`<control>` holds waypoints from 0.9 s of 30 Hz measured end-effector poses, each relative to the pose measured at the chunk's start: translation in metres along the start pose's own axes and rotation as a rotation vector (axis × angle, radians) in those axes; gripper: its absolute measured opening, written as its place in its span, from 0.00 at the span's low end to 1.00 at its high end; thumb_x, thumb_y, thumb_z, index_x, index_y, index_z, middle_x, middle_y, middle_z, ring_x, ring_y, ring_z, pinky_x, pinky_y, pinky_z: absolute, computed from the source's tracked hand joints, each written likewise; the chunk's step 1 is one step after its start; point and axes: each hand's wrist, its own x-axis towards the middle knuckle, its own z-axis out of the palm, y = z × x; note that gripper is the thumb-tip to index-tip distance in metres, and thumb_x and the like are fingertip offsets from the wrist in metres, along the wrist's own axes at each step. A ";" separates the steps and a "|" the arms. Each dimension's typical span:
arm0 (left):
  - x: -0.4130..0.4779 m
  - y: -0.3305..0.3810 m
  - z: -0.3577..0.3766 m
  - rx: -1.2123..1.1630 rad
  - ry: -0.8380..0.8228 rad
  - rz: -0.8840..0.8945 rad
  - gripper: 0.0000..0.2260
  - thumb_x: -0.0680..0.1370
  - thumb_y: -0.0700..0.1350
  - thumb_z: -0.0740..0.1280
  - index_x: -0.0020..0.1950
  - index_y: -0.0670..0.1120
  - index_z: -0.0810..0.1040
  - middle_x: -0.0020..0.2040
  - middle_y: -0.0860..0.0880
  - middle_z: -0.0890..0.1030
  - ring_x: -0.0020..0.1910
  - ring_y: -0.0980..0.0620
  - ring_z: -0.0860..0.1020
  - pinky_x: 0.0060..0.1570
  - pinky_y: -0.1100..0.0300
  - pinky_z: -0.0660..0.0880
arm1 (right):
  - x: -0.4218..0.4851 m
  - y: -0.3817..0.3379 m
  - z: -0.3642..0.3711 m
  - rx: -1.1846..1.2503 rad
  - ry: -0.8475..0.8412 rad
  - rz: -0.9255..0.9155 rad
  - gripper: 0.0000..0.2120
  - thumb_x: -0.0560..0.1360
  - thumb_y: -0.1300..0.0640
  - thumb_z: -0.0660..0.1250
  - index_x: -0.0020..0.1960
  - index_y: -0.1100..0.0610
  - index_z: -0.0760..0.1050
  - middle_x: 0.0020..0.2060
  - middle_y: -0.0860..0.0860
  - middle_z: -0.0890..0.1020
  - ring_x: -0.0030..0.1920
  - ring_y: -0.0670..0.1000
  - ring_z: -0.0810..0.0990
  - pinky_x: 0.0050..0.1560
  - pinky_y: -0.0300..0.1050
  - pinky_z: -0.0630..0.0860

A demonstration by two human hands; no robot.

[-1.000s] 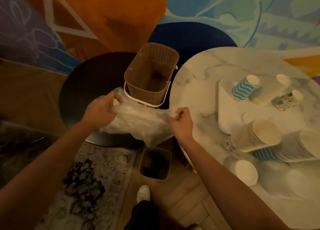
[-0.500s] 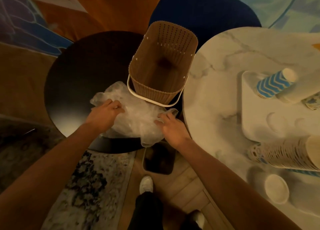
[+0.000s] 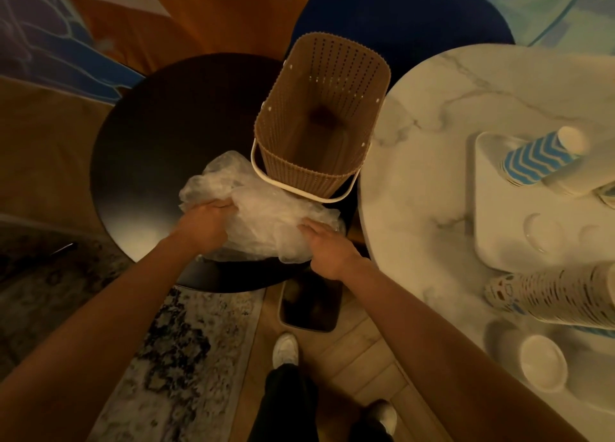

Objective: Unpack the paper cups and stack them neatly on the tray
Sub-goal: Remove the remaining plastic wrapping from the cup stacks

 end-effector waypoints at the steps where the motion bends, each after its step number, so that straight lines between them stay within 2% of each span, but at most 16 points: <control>1: -0.001 0.001 -0.001 -0.057 0.013 -0.010 0.25 0.77 0.39 0.63 0.74 0.47 0.63 0.75 0.46 0.61 0.72 0.43 0.63 0.70 0.53 0.61 | -0.002 0.001 -0.001 0.018 0.016 -0.001 0.34 0.75 0.63 0.61 0.77 0.55 0.50 0.77 0.51 0.49 0.76 0.54 0.51 0.74 0.46 0.51; 5: -0.009 0.004 -0.005 -0.155 0.131 -0.034 0.25 0.73 0.37 0.66 0.69 0.49 0.71 0.72 0.47 0.67 0.71 0.44 0.63 0.70 0.51 0.60 | -0.018 0.002 -0.009 0.120 0.175 -0.013 0.30 0.73 0.63 0.63 0.73 0.52 0.61 0.75 0.51 0.59 0.74 0.55 0.57 0.73 0.50 0.58; 8: -0.018 0.007 -0.012 -0.129 0.206 -0.059 0.26 0.70 0.38 0.67 0.68 0.50 0.73 0.71 0.46 0.68 0.71 0.43 0.62 0.68 0.48 0.58 | -0.031 0.001 -0.013 0.239 0.434 -0.052 0.25 0.68 0.65 0.64 0.65 0.56 0.73 0.64 0.55 0.73 0.66 0.58 0.67 0.65 0.53 0.67; 10: -0.026 0.011 -0.017 -0.140 0.282 -0.071 0.25 0.70 0.37 0.67 0.67 0.49 0.74 0.69 0.44 0.70 0.70 0.42 0.63 0.67 0.47 0.58 | -0.039 -0.001 -0.017 0.305 0.568 -0.045 0.22 0.67 0.66 0.65 0.60 0.57 0.77 0.57 0.55 0.77 0.59 0.58 0.70 0.60 0.51 0.70; 13: -0.038 0.020 -0.026 -0.149 0.425 -0.052 0.24 0.69 0.36 0.67 0.65 0.47 0.76 0.67 0.42 0.72 0.69 0.41 0.64 0.68 0.46 0.58 | -0.053 -0.005 -0.026 0.375 0.641 -0.015 0.19 0.68 0.65 0.66 0.58 0.58 0.78 0.52 0.56 0.75 0.56 0.56 0.71 0.58 0.46 0.69; 17: -0.055 0.037 -0.035 -0.165 0.567 -0.011 0.26 0.68 0.35 0.68 0.66 0.43 0.74 0.66 0.39 0.73 0.69 0.38 0.65 0.68 0.42 0.59 | -0.071 -0.006 -0.034 0.393 0.694 -0.006 0.18 0.69 0.62 0.67 0.59 0.56 0.77 0.52 0.55 0.73 0.56 0.55 0.71 0.58 0.49 0.70; 23: -0.083 0.082 -0.039 -0.194 0.688 0.060 0.25 0.69 0.40 0.72 0.65 0.43 0.74 0.62 0.39 0.75 0.65 0.37 0.69 0.63 0.41 0.64 | -0.113 0.000 -0.040 0.401 0.772 -0.021 0.16 0.70 0.60 0.66 0.57 0.56 0.78 0.52 0.54 0.73 0.55 0.54 0.72 0.56 0.50 0.72; 27: -0.110 0.140 -0.038 -0.284 0.753 0.135 0.20 0.69 0.46 0.69 0.61 0.45 0.76 0.56 0.41 0.77 0.58 0.40 0.73 0.57 0.45 0.69 | -0.157 0.013 -0.044 0.420 0.855 -0.046 0.15 0.71 0.60 0.66 0.57 0.56 0.78 0.52 0.53 0.73 0.55 0.53 0.72 0.56 0.46 0.71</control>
